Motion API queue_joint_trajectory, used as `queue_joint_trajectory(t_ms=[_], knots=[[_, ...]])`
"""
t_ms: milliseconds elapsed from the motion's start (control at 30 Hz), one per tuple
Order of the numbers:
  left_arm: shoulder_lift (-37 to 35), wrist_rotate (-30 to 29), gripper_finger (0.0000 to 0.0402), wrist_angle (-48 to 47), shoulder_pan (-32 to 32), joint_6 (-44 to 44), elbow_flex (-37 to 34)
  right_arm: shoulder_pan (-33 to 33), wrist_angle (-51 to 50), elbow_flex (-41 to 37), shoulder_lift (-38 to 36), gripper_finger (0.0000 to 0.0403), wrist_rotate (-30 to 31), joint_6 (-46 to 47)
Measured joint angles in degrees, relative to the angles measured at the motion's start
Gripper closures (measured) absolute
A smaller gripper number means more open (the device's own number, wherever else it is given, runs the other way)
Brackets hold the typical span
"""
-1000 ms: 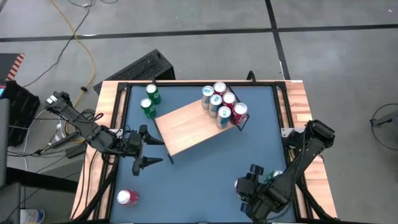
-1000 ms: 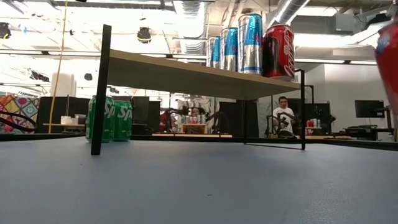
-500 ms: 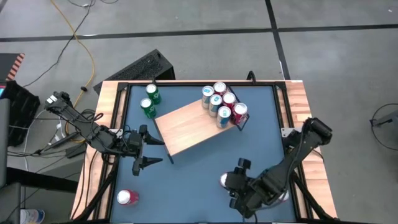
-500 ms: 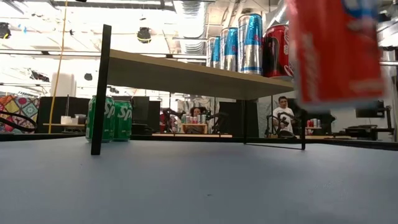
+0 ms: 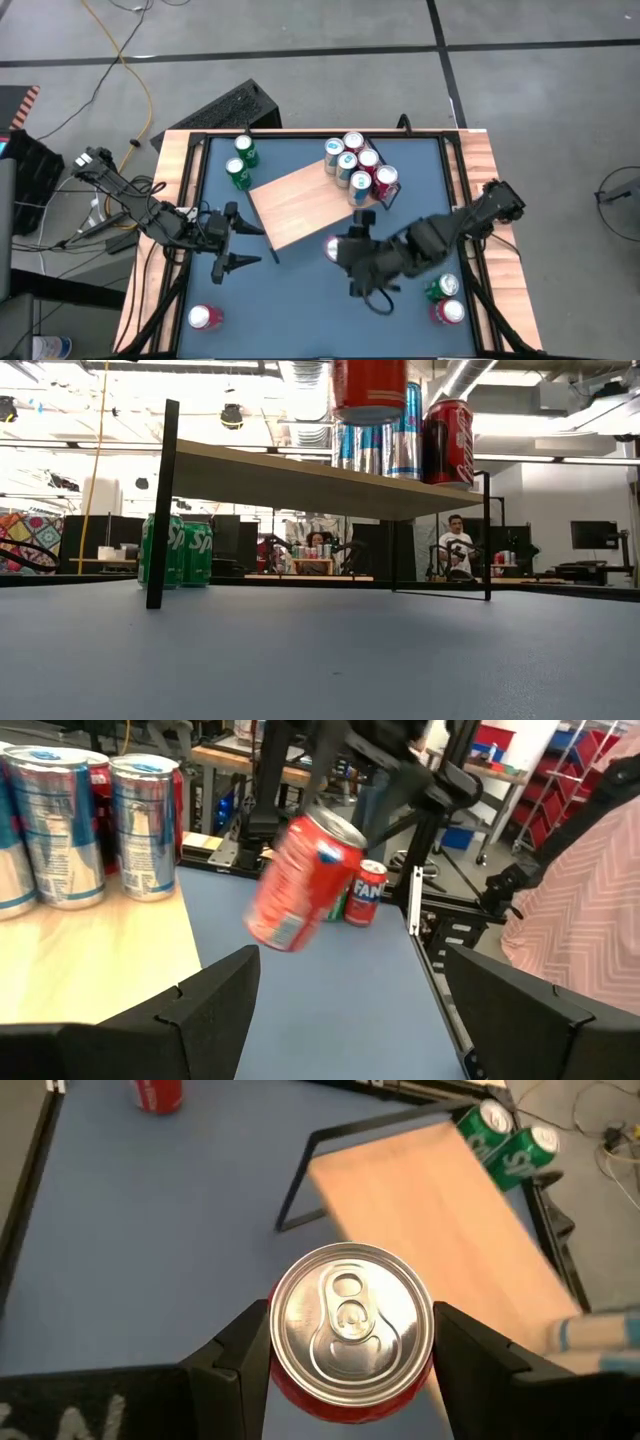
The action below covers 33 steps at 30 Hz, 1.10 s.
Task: Place canned beverage on shelf
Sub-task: Put the middle red soda can on the shelf
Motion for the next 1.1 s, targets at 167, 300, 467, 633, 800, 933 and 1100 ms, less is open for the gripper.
queue_joint_trajectory(t_ms=[167, 300, 467, 633, 800, 933, 1100], knots=[[0.0, 0.0, 0.0099, -0.7, 0.0, 0.0, 0.0, -6.6, 1.2, 2.1, 0.0, 0.0191, -4.2, -7.9], [0.0, 0.0, 0.0099, -0.9, 0.0, 0.0, 0.0, -12.1, 3.6, 2.1, 0.0, 0.0191, -9.9, -14.5], [0.0, 0.1, 0.0099, -1.0, 0.0, 0.0, 0.0, -19.1, 5.7, 2.1, 0.0, 0.0191, -18.9, -21.0], [0.0, 0.1, 0.0099, -2.2, 0.0, 0.0, 0.0, -25.8, 7.0, 2.1, 0.0, 0.0191, -24.3, -25.1], [0.0, 0.1, 0.0099, -2.8, 0.0, -0.1, 0.0, -32.0, 8.9, 2.1, 0.0, 0.0191, -30.6, -28.5], [0.0, 0.1, 0.0099, -3.2, 0.0, -0.1, 0.0, -36.5, 10.4, 2.1, 0.0, 0.0191, -37.3, -29.7], [0.0, 0.1, 0.0099, -3.5, 0.0, 0.0, 0.0, -39.9, 12.5, 2.1, 0.0, 0.0191, -40.2, -32.2]])
